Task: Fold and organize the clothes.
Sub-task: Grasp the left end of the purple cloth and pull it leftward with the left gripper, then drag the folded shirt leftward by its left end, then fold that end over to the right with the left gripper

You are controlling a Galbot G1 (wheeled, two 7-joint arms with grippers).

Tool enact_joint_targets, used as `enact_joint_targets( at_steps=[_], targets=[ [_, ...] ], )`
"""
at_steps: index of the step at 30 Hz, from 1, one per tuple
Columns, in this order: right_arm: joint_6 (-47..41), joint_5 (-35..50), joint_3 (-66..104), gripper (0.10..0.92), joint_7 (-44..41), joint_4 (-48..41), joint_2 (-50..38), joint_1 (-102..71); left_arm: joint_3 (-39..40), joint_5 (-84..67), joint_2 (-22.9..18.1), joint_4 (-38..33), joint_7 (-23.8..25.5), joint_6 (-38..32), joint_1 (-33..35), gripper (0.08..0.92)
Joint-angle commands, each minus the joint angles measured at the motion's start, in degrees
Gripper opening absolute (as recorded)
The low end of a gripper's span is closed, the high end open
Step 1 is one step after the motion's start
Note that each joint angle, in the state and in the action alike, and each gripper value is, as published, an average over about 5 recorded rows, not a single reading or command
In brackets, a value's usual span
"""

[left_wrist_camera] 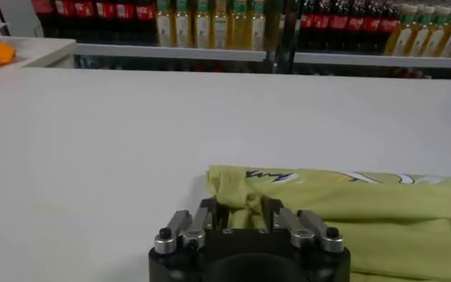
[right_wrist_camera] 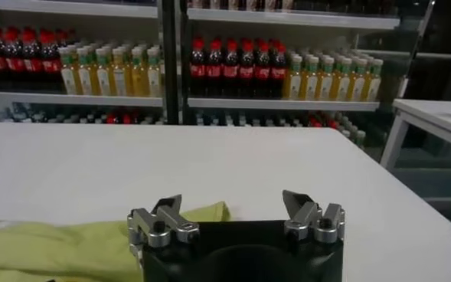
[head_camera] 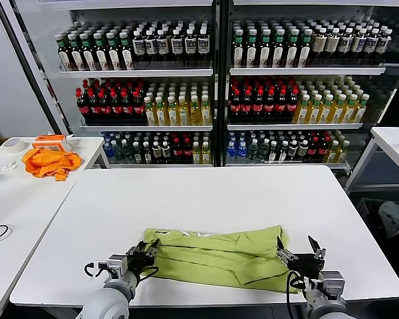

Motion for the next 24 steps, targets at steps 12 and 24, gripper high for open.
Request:
enact_joint_targets(
  at_steps=[12, 24],
  targets=[
    [0.11, -0.46, 0.12, 0.823, 0.11, 0.14, -0.41, 0.11, -6.09, 15.95, 2.01, -4.85, -1.97, 4.28, 2.13, 0.095],
    [0.3, -0.45, -0.3, 0.823, -0.05, -1.29, -0.71, 1.95, -30.56, 19.02, 14.05, -4.94, -1.03, 7.81, 9.4, 0.095]
  ],
)
